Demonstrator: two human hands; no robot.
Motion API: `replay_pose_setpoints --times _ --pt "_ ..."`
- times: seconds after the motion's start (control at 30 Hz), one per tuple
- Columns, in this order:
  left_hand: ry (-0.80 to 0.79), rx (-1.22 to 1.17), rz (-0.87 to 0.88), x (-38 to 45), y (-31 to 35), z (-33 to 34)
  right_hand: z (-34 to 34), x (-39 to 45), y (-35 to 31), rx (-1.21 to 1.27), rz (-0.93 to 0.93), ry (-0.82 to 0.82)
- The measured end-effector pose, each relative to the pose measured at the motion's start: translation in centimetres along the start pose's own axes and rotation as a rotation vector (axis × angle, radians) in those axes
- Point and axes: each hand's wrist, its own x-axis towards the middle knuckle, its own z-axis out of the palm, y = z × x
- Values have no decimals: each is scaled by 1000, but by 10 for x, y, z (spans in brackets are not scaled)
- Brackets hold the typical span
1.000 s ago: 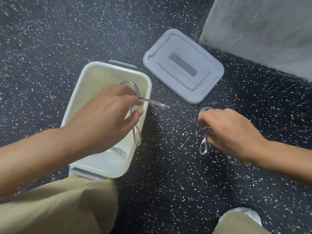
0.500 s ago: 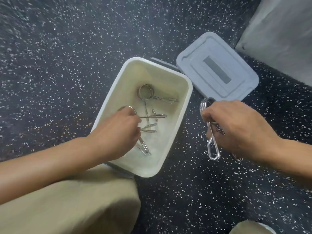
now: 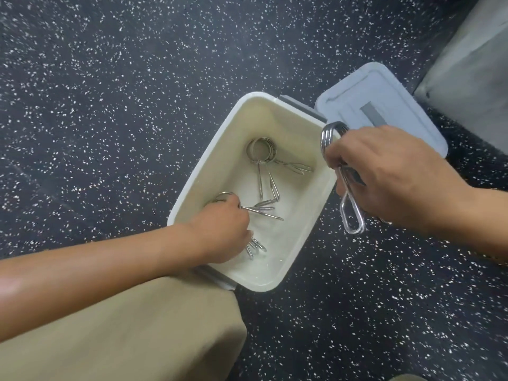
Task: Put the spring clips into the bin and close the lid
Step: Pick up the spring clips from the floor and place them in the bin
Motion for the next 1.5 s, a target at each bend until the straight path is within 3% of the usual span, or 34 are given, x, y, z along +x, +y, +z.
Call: replay_pose_setpoints --times 0.37,0.73,0.93,1.2,1.5 --pt "80 33 48 -8 -4 2 24 69 -2 -199 -312 -150" --pt "179 -87 117 -31 -14 -16 114 101 15 -520 -404 -330" --pt "233 -88 121 -36 -13 -26 132 96 12 -552 -387 -435" --pt "281 -136 100 -37 -19 -39 129 90 10 -504 -239 -399" --pt "335 -154 85 -37 -30 -46 56 74 22 -123 69 6"
